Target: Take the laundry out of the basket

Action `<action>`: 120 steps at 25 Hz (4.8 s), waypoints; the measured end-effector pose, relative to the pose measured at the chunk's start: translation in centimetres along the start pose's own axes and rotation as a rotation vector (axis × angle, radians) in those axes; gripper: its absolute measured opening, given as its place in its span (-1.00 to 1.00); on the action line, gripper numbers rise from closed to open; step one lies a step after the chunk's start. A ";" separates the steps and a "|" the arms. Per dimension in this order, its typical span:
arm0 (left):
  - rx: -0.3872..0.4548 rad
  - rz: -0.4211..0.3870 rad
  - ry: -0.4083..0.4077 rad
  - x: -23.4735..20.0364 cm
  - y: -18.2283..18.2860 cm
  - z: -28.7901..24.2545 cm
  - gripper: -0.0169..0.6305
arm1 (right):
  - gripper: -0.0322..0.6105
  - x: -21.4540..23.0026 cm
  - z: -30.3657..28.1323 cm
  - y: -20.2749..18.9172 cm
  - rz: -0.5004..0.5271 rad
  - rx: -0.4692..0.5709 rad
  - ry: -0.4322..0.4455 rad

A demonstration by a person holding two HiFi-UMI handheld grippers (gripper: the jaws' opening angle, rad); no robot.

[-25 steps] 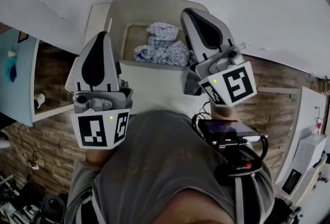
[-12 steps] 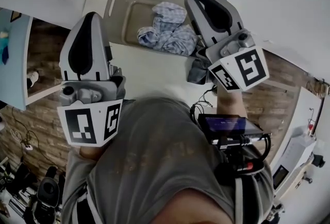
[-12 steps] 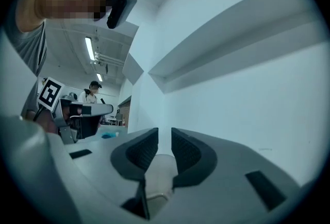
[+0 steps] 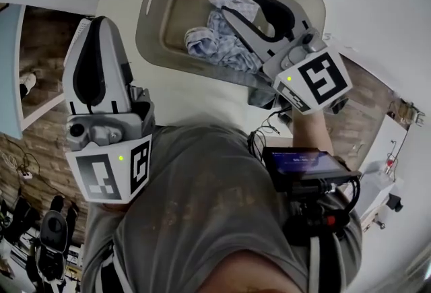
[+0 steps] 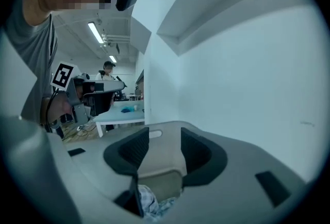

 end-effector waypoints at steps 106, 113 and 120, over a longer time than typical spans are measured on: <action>-0.183 0.149 0.107 -11.3 -6.0 -3.4 -0.92 | -0.67 -0.9 -15.5 -10.7 -0.240 -0.017 0.046; -0.279 0.163 0.075 -11.2 -8.7 -5.6 -0.92 | -0.49 -0.8 -17.6 -17.5 -0.345 -0.172 0.058; -0.283 0.181 0.028 -10.9 -10.0 -7.5 -0.92 | -0.02 -0.6 -17.7 -19.5 -0.392 -0.241 0.087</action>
Point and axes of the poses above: the fingertips, and each gripper's own axes: z backward along the fingers, x to its right, y out of its top, the point moved 7 cm from there along z, backward along the fingers, and after that the axes turned 3 degrees about z, right-handed, at the moved point
